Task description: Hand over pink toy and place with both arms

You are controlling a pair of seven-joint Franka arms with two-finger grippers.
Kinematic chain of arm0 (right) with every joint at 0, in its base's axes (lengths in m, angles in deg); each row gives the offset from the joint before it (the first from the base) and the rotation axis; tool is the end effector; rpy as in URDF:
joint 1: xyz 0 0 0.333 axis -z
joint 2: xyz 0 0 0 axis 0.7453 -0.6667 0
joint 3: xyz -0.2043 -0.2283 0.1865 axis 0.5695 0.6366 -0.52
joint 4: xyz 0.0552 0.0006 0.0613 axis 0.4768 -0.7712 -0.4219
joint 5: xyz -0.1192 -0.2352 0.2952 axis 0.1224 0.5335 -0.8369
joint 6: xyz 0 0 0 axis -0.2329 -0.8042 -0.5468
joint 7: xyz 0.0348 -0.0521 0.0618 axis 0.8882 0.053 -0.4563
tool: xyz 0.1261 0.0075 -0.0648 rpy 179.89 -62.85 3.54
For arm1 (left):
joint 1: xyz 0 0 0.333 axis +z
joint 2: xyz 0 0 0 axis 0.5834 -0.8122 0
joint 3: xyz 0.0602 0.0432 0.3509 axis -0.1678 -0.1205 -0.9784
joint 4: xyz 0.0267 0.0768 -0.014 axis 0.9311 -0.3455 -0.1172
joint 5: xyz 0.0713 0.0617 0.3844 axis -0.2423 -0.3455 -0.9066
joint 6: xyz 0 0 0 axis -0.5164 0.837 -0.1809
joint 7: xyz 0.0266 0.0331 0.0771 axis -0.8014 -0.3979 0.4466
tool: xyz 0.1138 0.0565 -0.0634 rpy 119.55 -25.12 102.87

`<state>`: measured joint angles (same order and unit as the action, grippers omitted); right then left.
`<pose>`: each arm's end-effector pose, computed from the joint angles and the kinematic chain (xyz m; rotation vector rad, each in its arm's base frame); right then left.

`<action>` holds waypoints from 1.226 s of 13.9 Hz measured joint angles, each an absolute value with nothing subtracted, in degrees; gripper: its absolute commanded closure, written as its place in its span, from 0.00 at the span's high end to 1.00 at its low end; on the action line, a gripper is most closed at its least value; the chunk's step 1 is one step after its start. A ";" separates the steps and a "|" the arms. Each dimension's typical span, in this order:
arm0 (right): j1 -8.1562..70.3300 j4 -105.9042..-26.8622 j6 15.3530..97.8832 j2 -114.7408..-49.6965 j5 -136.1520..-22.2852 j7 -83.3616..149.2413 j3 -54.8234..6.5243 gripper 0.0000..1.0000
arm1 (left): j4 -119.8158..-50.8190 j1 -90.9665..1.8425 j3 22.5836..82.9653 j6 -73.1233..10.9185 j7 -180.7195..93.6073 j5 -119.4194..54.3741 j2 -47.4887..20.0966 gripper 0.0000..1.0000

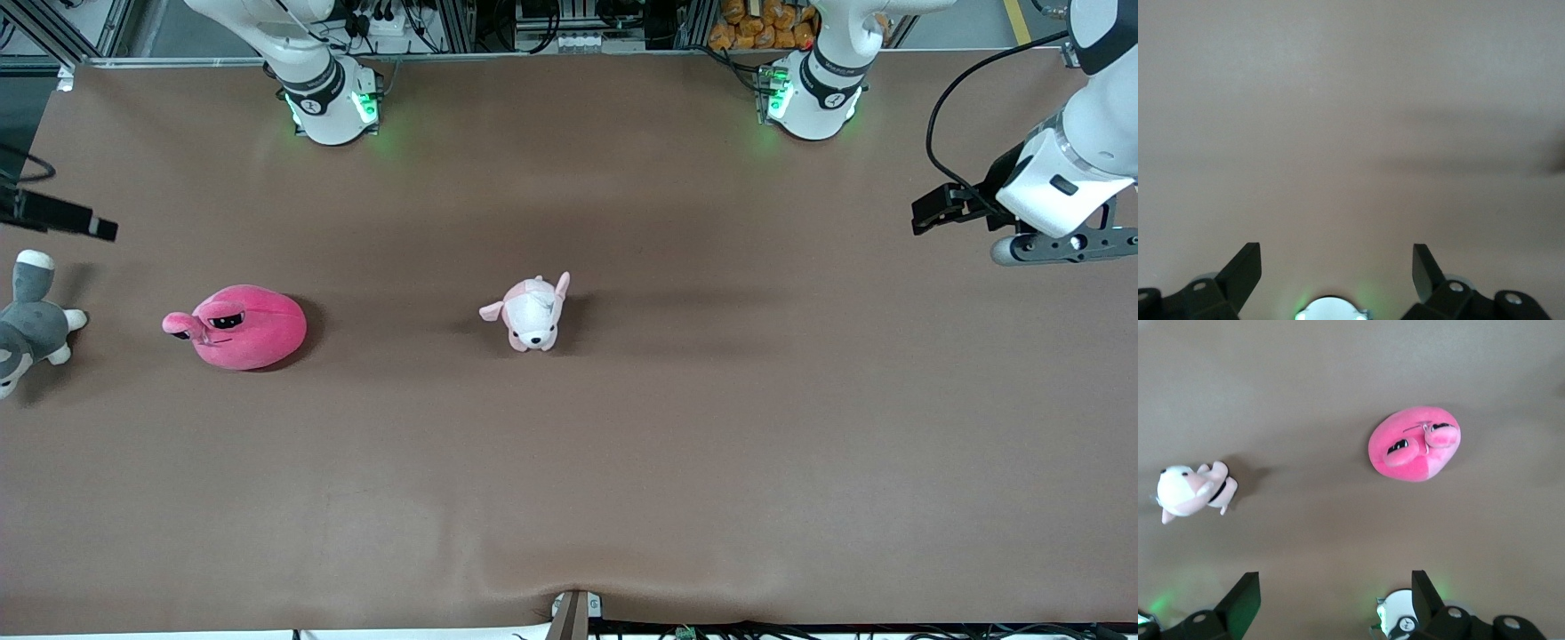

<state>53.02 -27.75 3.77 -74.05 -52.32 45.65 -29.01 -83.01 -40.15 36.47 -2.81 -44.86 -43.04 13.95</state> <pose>0.5823 -0.0249 0.6780 -2.9555 0.2449 0.3425 0.5310 -0.0560 0.5903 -3.0973 0.0349 0.1733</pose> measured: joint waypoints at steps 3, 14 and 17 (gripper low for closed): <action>50.24 -33.52 5.70 -69.18 -48.41 43.65 -29.00 1.00 | -81.36 -40.05 35.05 0.84 -52.31 -43.08 14.13 1.00; 48.99 -45.28 12.58 -59.08 -45.71 27.09 -24.79 1.00 | -76.87 -39.73 34.61 3.39 -52.37 -43.08 14.50 1.00; 48.98 -45.03 12.79 -58.69 -45.68 25.07 -24.79 1.00 | -76.59 -39.46 34.58 1.23 -52.29 -43.08 13.82 1.00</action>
<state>48.98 -45.03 12.79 -58.69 -45.68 25.07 -24.79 -76.59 -39.46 34.58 1.23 -52.29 -43.08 13.82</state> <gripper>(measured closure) 0.000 0.000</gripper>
